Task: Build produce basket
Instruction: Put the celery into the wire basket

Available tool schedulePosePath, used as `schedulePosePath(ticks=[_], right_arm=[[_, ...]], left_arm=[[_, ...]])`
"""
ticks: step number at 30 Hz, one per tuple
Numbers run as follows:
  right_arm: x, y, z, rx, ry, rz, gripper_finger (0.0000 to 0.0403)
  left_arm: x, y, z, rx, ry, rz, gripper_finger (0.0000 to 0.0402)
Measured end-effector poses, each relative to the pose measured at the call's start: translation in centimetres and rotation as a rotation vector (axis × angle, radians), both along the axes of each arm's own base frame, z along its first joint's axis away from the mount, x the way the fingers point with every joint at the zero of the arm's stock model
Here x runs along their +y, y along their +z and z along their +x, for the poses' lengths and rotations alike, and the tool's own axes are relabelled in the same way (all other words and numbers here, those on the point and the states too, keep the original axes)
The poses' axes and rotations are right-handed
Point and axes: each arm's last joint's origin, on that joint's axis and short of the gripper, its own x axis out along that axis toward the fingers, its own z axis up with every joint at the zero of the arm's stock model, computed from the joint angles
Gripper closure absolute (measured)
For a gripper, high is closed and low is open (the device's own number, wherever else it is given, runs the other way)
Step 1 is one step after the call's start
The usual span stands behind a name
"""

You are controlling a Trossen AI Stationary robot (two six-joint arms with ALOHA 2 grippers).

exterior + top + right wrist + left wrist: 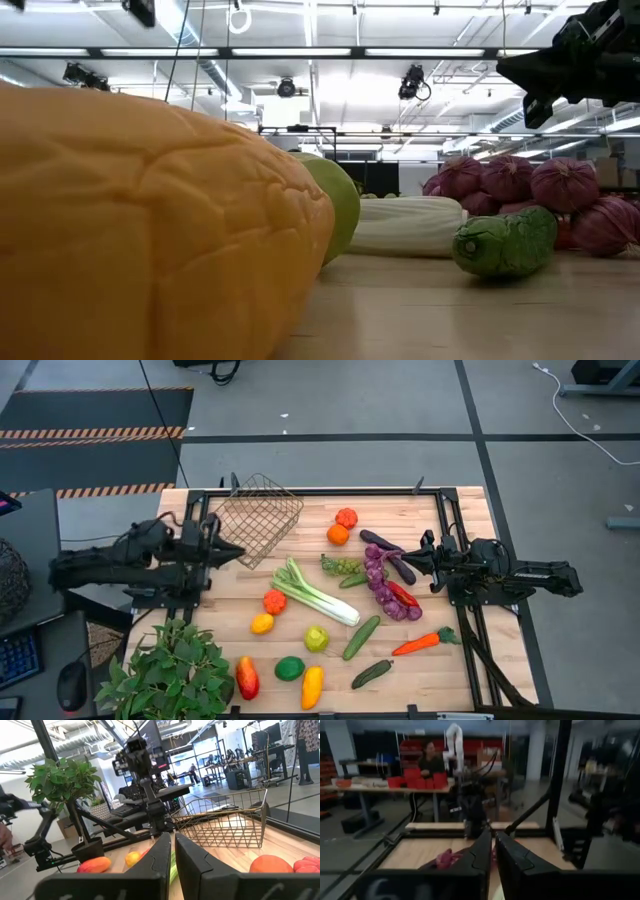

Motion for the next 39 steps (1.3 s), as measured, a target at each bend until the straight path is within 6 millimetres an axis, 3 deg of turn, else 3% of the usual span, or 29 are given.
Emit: schedulePosePath(ticks=[4, 12, 17, 24, 28, 31, 39], right_arm=[[0.0, 0.0, 0.0, 0.000, 0.000, 0.000, 0.0373], [0.0, 0.0, 0.0, 0.000, 0.000, 0.000, 0.0373], [0.0, 0.0, 0.0, 0.000, 0.000, 0.000, 0.0373], [-0.2, 0.7, -0.2, -0.073, -0.081, -0.046, 0.0373], [-0.2, 2.0, -0.5, -0.147, -0.096, -0.027, 0.0373], [-0.1, 4.2, -0.8, -0.177, -0.068, -0.043, 0.0373], [-0.3, 10.8, 1.2, -0.013, -0.067, -0.073, 0.0373]], left_arm=[[0.3, 2.3, 3.5, 0.091, 0.000, -0.039, 0.0363], [0.7, 4.9, 9.2, 0.154, 0.010, -0.361, 0.0371], [0.9, 6.3, 11.6, 0.150, 0.019, -0.651, 0.0369], [1.0, 7.1, 14.2, 0.102, 0.003, -0.783, 0.0368], [1.1, 7.0, 15.1, 0.074, -0.007, -0.783, 0.0373], [1.2, 6.8, 15.7, 0.058, -0.013, -0.785, 0.0373], [1.6, 6.1, 17.0, 0.048, -0.005, -0.777, 0.0361]])
